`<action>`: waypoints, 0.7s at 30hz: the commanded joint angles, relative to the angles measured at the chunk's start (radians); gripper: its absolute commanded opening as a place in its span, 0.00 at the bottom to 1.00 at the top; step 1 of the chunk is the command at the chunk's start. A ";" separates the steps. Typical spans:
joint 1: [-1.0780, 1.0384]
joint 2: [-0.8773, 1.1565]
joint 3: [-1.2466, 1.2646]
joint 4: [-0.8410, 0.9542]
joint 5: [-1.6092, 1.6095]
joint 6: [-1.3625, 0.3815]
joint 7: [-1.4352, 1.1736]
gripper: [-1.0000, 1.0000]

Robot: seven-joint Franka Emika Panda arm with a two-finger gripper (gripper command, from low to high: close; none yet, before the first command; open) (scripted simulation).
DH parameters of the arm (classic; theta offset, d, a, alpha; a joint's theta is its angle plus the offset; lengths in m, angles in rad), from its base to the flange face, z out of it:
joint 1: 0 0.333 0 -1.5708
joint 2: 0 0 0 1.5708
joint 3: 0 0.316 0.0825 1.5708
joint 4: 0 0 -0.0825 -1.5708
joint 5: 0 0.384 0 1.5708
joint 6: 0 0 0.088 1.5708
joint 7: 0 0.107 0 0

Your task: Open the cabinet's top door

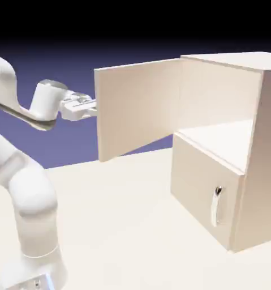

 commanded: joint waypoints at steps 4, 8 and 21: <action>-0.130 0.078 0.145 0.110 0.032 -0.111 0.035 0.00; -0.271 0.112 0.289 0.196 0.059 -0.182 0.051 0.00; -0.742 0.033 0.702 0.464 0.167 -0.323 0.017 0.00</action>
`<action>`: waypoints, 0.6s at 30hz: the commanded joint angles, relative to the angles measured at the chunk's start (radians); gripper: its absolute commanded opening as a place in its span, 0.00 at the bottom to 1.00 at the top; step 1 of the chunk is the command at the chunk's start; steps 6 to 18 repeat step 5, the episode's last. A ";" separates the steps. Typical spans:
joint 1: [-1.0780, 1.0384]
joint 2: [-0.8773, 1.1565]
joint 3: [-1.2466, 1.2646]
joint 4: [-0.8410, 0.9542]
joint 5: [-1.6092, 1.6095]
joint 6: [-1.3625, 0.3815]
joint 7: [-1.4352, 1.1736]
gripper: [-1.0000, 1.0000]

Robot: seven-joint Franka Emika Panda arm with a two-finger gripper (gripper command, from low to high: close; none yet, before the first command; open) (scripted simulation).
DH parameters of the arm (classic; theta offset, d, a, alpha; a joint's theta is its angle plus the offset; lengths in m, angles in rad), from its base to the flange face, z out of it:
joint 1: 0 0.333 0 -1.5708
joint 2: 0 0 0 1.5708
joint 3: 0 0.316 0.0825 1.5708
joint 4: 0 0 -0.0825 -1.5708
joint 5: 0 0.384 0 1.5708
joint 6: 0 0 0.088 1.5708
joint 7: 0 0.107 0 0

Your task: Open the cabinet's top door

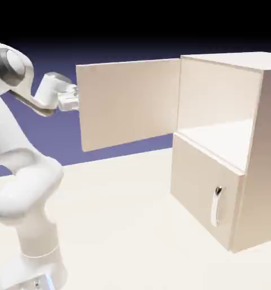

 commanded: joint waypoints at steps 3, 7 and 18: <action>-0.098 0.026 0.105 0.053 -0.002 -0.052 0.025 0.00; -0.167 0.032 0.175 0.097 -0.001 -0.089 0.037 0.00; -0.167 0.032 0.175 0.097 -0.001 -0.089 0.037 0.00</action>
